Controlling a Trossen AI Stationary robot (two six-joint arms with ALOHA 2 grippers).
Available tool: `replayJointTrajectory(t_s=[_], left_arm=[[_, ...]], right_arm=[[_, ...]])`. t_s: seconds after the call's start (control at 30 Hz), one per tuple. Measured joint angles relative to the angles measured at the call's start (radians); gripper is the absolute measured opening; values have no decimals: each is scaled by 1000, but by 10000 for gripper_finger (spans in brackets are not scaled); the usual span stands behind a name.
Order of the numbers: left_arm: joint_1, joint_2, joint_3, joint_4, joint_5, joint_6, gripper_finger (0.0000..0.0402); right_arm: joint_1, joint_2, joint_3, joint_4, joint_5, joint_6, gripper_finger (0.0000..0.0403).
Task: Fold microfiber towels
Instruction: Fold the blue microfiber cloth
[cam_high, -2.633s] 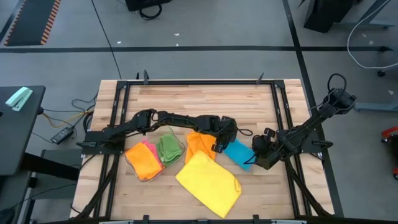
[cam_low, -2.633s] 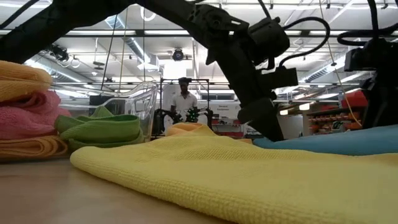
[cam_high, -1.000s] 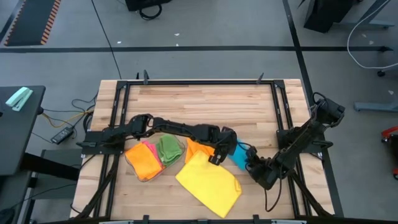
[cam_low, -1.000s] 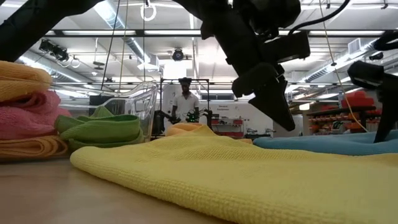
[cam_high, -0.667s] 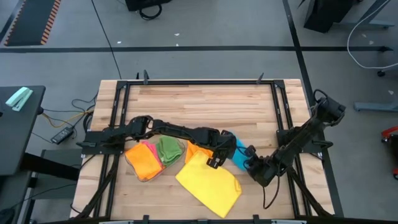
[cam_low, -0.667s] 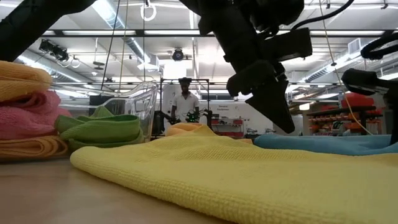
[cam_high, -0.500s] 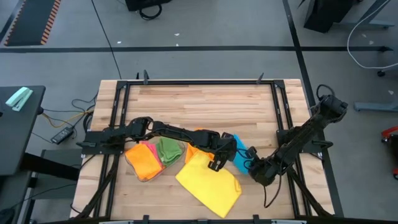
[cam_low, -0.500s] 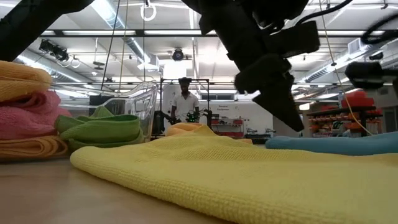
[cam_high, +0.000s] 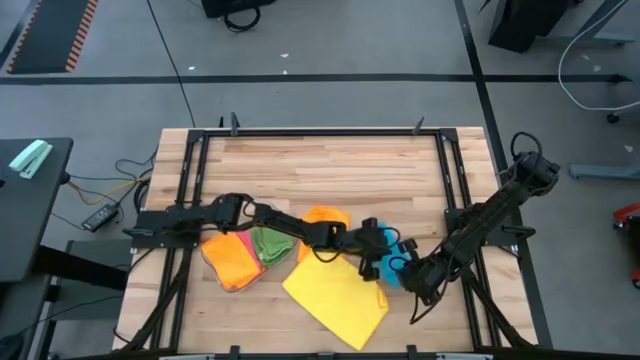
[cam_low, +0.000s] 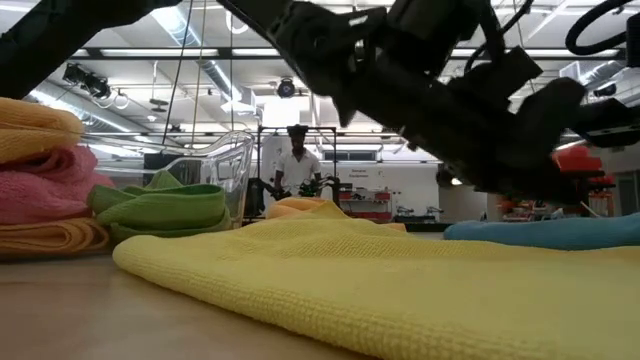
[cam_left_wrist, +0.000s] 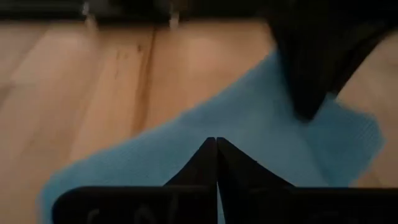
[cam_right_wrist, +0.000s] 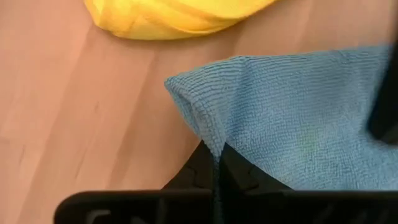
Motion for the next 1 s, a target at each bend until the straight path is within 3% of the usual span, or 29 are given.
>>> replayJointTrajectory(t_s=[0.13, 0.3, 0.57, 0.67, 0.83, 1.0], left_arm=[[-28, 23, -1, -6, -15, -22, 21], [-51, 71, 0, -29, -45, -47, 7], [-46, 37, -4, -68, -36, 11, 30], [-39, 23, -1, -65, -76, 34, 28], [-16, 50, 7, 52, -115, -11, 8], [1, 102, 5, 194, -115, -71, 15]], right_arm=[[-5, 1, 0, -13, 16, 18, 6], [-20, -1, 0, -12, 15, 19, 6], [-22, -1, 0, 2, 6, 29, 5], [-21, -1, 0, 2, -1, 39, 5], [-21, -1, 0, 4, 2, 37, 5], [-21, -1, 0, 12, 8, 33, 5]])
